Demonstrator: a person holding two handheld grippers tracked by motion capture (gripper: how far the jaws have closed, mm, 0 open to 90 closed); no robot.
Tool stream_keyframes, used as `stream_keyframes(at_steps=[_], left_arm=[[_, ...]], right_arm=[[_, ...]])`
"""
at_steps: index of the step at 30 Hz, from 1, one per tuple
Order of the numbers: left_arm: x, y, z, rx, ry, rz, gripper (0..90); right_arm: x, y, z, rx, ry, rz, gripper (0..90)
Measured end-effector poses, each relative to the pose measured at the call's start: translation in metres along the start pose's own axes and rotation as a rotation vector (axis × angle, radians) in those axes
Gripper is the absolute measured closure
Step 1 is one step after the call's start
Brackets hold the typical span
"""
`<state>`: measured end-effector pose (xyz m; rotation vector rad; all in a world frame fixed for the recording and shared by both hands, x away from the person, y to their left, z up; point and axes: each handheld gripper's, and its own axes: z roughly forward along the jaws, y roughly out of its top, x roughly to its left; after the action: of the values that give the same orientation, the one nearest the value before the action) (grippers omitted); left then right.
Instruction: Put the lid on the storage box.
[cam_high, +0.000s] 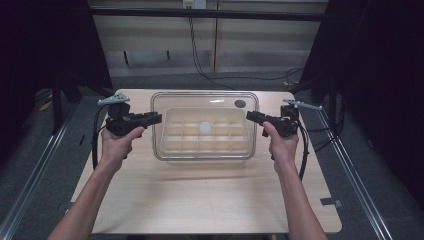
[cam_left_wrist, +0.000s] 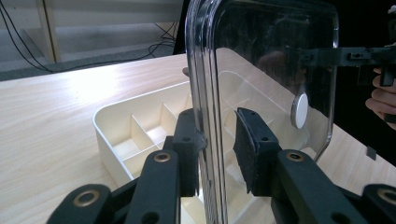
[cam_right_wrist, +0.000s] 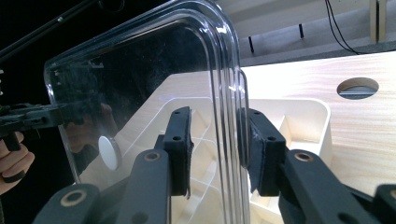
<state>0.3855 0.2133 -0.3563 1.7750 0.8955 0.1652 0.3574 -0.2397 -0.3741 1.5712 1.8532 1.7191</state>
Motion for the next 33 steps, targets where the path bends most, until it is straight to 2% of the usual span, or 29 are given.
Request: stream_keyframes(at_steps=[5, 7, 16, 24, 28, 29, 33], left_arm=[[0.010, -0.002, 0.008, 0.020, 0.009, -0.020, 70.8], [0.011, -0.003, 0.010, 0.030, 0.012, -0.016, 70.7], [0.019, 0.000, 0.020, 0.038, 0.021, -0.040, 70.2], [0.023, 0.008, 0.025, 0.035, 0.031, -0.035, 69.2], [0.027, 0.008, 0.029, 0.047, 0.045, -0.035, 68.3], [0.028, 0.007, 0.031, 0.043, 0.047, -0.050, 67.2], [0.031, 0.009, 0.032, 0.049, 0.047, -0.049, 67.1]], right_arm=[[-0.006, 0.005, 0.009, 0.008, -0.004, 0.003, 65.3], [-0.007, 0.007, 0.012, 0.011, -0.005, 0.006, 65.3], [-0.013, 0.014, 0.019, 0.025, -0.016, 0.002, 65.7], [-0.020, 0.018, 0.027, 0.032, -0.023, 0.020, 65.5], [-0.021, 0.017, 0.030, 0.052, -0.018, 0.011, 65.6], [-0.023, 0.016, 0.033, 0.067, -0.030, 0.013, 65.3], [-0.026, 0.016, 0.036, 0.074, -0.028, 0.020, 65.2]])
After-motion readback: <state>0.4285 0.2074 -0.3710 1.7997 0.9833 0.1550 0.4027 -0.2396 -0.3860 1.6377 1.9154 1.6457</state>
